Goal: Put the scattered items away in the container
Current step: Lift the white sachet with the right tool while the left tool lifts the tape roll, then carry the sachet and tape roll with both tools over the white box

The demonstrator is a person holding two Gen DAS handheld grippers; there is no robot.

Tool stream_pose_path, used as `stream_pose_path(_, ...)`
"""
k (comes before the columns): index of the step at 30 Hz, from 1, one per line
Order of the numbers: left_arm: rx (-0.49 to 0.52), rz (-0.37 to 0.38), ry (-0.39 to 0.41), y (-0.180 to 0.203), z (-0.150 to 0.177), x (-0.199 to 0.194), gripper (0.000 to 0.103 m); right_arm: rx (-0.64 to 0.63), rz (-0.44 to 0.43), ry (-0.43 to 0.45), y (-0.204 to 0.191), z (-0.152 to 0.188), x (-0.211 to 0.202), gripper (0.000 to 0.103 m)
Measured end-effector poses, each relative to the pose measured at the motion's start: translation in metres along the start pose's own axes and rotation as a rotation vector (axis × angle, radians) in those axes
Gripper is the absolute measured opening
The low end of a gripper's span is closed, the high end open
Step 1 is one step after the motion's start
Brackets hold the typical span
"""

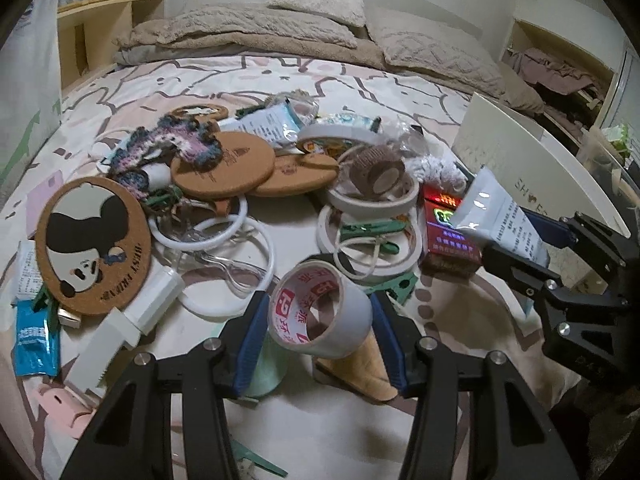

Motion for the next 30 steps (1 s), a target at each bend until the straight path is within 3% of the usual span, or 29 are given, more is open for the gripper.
stream_pose_path(12,0.015,-0.010,0.091,0.013,-0.026,-0.024,0.051,0.031,0.042,0.093,0.019,-0.022,-0.021,0.052)
stream_pose_path(30,0.107,-0.009,0.311,0.076,-0.079,-0.074,0.051,0.067,0.102,0.348,0.054,-0.059,-0.085,0.052)
Point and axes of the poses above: each gripper's, at about its wrist camera, not at the fingertips, and x roughly the way its jaws point, y to its right, z to its underside, the point moved 10 cm from there along x, roughly the way its jaws point, and after that the axes turned 5 degrees about y, right-handed, at the moved point
